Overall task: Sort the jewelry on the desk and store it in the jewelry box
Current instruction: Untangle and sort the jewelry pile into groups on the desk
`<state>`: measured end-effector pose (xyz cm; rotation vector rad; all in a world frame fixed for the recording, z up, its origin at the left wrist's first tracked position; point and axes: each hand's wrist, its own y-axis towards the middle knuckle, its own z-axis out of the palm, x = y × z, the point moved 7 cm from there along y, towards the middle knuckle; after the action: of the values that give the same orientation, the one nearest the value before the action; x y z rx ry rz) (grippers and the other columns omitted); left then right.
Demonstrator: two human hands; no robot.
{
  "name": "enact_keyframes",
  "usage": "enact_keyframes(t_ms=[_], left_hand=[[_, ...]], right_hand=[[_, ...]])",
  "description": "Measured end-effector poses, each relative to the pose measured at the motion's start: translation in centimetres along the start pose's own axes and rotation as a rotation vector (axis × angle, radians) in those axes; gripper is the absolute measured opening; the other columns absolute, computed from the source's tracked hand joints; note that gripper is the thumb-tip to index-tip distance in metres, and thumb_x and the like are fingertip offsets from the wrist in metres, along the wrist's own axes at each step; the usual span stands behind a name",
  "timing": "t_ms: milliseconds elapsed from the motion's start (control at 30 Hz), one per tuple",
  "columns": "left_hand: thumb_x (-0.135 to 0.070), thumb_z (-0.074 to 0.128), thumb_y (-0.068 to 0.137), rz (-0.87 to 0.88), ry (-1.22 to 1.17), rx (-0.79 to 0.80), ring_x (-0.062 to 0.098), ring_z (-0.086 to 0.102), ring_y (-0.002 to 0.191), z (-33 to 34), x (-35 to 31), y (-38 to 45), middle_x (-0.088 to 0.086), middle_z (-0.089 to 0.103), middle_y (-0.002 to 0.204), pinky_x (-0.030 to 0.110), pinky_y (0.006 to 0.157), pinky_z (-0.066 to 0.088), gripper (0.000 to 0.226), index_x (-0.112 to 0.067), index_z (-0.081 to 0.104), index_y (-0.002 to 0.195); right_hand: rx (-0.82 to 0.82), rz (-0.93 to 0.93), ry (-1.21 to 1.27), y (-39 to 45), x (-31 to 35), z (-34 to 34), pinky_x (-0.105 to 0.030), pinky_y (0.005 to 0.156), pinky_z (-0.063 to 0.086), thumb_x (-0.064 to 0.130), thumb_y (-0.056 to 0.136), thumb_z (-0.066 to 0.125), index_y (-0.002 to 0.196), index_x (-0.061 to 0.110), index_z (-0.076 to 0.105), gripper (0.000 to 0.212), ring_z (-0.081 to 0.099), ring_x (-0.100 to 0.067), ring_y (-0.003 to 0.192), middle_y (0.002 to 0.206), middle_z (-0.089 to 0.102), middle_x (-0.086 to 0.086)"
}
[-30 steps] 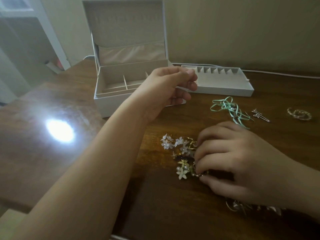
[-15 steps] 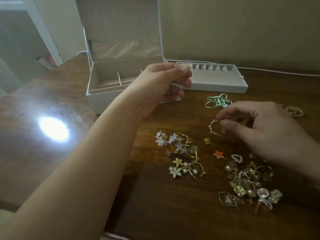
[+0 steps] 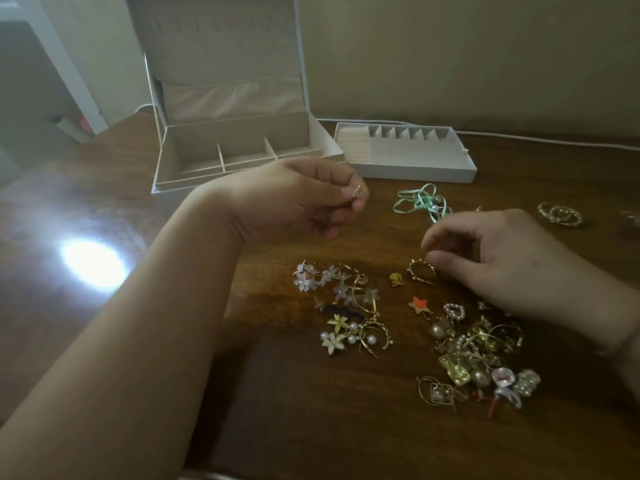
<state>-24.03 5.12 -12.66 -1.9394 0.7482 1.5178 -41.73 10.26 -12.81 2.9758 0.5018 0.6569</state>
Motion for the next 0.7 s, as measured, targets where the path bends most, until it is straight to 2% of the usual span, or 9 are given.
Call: enact_keyframes(t_ms=[100,200,300,433,500,600,700], left_hand=[[-0.013,0.043,0.093,-0.073,-0.065,-0.001,0.016,0.04,0.06,0.5,0.9,0.6,0.001,0.038,0.066,0.03,0.061,0.033,0.017,-0.01,0.055,0.082],[-0.015,0.035,0.102,-0.154,-0.19,-0.107,0.012,0.033,0.058,0.1,1.7,1.2,-0.002,0.033,0.066,0.029,0.061,0.032,0.029,-0.016,0.052,0.078],[-0.031,0.03,0.105,-0.219,-0.375,-0.163,0.01,0.031,0.057,-0.1,2.2,1.4,-0.005,0.032,0.066,0.026,0.06,0.033,0.037,-0.02,0.051,0.078],[-0.053,0.028,0.101,-0.266,-0.596,-0.133,0.009,0.032,0.055,0.6,2.3,1.5,-0.004,0.032,0.067,0.022,0.053,0.035,0.047,-0.017,0.048,0.079],[-0.05,0.031,0.098,-0.248,-0.673,-0.092,0.01,0.032,0.056,0.9,1.9,1.5,-0.003,0.031,0.069,0.022,0.054,0.034,0.043,-0.016,0.048,0.079],[-0.033,0.037,0.088,-0.206,-0.687,-0.02,0.011,0.03,0.059,1.2,1.4,1.3,-0.002,0.03,0.07,0.023,0.055,0.034,0.023,-0.015,0.049,0.08],[-0.021,0.038,0.092,-0.168,-0.551,0.081,0.011,0.031,0.06,1.9,1.2,1.1,-0.003,0.031,0.07,0.022,0.056,0.039,0.018,-0.015,0.053,0.084]], right_hand=[[-0.026,-0.077,0.003,-0.1,0.9,-0.1,-0.014,0.067,0.04,0.04,0.082,0.062,0.095,0.045,0.062,0.014,0.055,0.004,0.083,0.082,0.061,0.022],[0.048,-0.192,-0.06,0.0,2.9,0.9,-0.018,0.083,0.036,0.052,0.082,0.048,0.108,0.046,0.062,0.03,0.045,0.006,0.101,0.101,0.056,0.026],[0.098,-0.27,-0.163,0.1,4.1,2.2,-0.028,0.094,0.038,0.053,0.087,0.044,0.121,0.044,0.059,0.038,0.037,-0.001,0.113,0.115,0.049,0.023],[0.11,-0.31,-0.186,0.3,4.4,3.1,-0.032,0.097,0.038,0.052,0.09,0.045,0.121,0.045,0.06,0.035,0.034,-0.004,0.117,0.119,0.048,0.02],[0.089,-0.319,-0.17,0.3,4.3,3.0,-0.032,0.095,0.04,0.052,0.088,0.049,0.113,0.043,0.065,0.031,0.036,-0.004,0.114,0.113,0.05,0.02],[0.056,-0.316,-0.177,0.2,3.7,2.5,-0.032,0.089,0.044,0.052,0.086,0.052,0.103,0.04,0.068,0.027,0.04,-0.003,0.108,0.106,0.052,0.02],[-0.004,-0.278,-0.117,0.1,2.5,0.8,-0.016,0.085,0.037,0.051,0.083,0.051,0.103,0.037,0.067,0.029,0.04,0.004,0.103,0.101,0.053,0.022]])
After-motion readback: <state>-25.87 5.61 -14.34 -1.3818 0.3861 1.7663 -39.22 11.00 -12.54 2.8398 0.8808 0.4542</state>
